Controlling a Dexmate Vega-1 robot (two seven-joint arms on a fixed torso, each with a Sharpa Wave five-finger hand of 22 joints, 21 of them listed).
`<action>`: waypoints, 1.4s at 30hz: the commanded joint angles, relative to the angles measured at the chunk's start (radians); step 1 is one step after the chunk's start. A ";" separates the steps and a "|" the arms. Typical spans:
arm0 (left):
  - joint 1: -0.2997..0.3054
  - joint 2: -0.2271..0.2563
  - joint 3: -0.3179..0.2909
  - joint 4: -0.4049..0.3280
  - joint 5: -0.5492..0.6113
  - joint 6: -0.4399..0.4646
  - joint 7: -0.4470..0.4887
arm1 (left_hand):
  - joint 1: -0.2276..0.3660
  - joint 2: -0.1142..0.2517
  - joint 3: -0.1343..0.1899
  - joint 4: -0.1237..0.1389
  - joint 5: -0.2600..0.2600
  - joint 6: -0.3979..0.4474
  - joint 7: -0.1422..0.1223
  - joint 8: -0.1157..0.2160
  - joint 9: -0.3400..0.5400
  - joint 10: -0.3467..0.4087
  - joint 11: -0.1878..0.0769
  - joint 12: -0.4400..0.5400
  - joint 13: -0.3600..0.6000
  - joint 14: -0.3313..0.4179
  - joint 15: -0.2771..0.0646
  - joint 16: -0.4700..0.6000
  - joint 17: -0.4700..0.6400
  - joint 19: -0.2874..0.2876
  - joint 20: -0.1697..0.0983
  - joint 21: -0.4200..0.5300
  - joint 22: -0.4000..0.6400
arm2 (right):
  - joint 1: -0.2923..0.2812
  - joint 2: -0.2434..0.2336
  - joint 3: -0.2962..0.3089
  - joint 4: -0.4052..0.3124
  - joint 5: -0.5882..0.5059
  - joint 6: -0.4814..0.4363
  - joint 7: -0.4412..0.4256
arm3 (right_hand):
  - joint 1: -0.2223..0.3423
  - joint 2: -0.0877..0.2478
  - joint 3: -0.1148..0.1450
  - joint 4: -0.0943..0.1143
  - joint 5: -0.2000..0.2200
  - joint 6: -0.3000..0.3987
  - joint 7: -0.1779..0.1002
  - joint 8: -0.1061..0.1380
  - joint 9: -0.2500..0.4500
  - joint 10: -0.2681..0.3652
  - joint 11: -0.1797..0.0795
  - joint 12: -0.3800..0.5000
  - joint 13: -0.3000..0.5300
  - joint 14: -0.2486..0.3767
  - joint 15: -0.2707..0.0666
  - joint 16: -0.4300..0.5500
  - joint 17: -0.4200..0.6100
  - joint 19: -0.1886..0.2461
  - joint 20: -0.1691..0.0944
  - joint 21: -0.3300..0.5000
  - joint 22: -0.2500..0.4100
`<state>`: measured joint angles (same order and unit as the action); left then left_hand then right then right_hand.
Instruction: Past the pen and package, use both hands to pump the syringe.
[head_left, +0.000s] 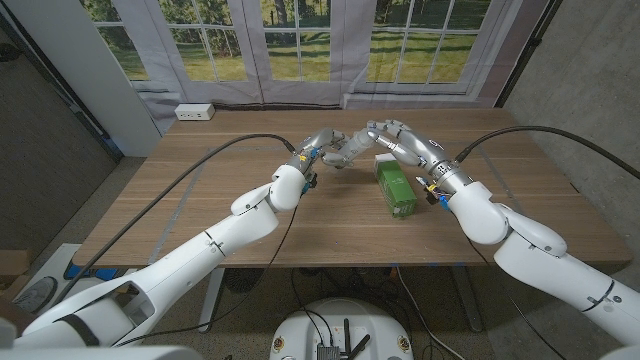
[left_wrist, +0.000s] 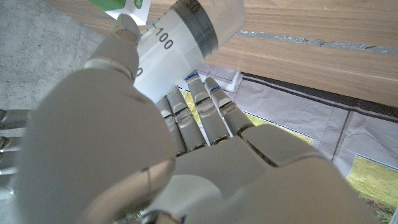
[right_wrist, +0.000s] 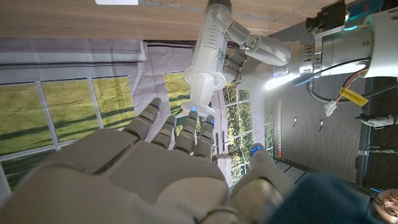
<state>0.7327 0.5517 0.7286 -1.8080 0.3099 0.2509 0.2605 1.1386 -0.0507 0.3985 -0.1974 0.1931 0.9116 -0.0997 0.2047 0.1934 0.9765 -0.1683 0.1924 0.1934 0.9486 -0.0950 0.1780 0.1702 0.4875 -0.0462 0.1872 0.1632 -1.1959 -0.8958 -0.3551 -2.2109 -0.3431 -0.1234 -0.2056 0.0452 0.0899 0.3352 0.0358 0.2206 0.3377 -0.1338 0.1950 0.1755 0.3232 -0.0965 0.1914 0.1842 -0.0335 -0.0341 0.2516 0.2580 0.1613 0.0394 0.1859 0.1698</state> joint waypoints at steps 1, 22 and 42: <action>0.005 0.004 -0.004 -0.006 0.002 0.004 0.003 | -0.017 0.128 0.033 0.021 0.007 0.074 0.001 0.005 0.005 0.041 -0.039 0.007 0.003 0.039 -0.146 0.005 0.004 -0.002 -0.144 -0.003 0.002 | 0.009 0.003 -0.023 0.007 -0.005 -0.008 -0.001 | -0.001 0.023 0.003 -0.004 -0.005 0.009 0.000 0.001 0.003 0.012 -0.001 0.002 0.001 -0.002 -0.002 0.005 0.003 -0.001 0.002 0.007 0.001; 0.016 0.009 -0.011 -0.014 -0.001 -0.003 0.009 | -0.015 0.127 0.033 0.021 0.006 0.073 0.001 0.005 0.005 0.042 -0.039 0.008 0.003 0.040 -0.145 0.006 0.005 -0.002 -0.144 -0.002 0.002 | 0.044 0.010 -0.061 0.027 -0.008 -0.001 0.015 | -0.001 0.026 0.003 -0.005 -0.005 0.015 0.006 0.001 0.003 0.014 0.000 0.001 0.002 -0.001 0.001 0.008 0.004 -0.001 0.001 0.007 0.001; 0.020 0.011 -0.013 -0.022 0.002 0.009 0.008 | -0.012 0.126 0.032 0.021 0.006 0.076 0.002 0.005 0.005 0.043 -0.040 0.008 0.004 0.044 -0.147 0.008 0.006 -0.002 -0.144 -0.002 0.002 | 0.040 0.022 -0.054 0.031 -0.004 0.011 -0.022 | -0.003 0.025 0.002 -0.005 -0.005 0.010 0.003 -0.003 0.003 0.013 0.006 0.000 0.002 0.001 0.004 0.011 0.006 0.005 0.003 0.008 0.001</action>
<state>0.7495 0.5605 0.7175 -1.8236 0.3104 0.2527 0.2696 1.1386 -0.0507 0.3985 -0.1974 0.1962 0.9259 -0.0999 0.2027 0.1933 0.9768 -0.1684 0.1964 0.1929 0.9484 -0.0952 0.1817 0.1775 0.4875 -0.0462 0.1872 0.1632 -1.1476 -0.8809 -0.4230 -2.1811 -0.3509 -0.1240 -0.1947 0.0452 0.0898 0.3352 0.0358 0.2206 0.3466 -0.1248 0.1944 0.1747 0.3286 -0.0909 0.1822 0.1839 -0.0335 -0.0341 0.2552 0.2629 0.1613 0.0394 0.1859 0.1697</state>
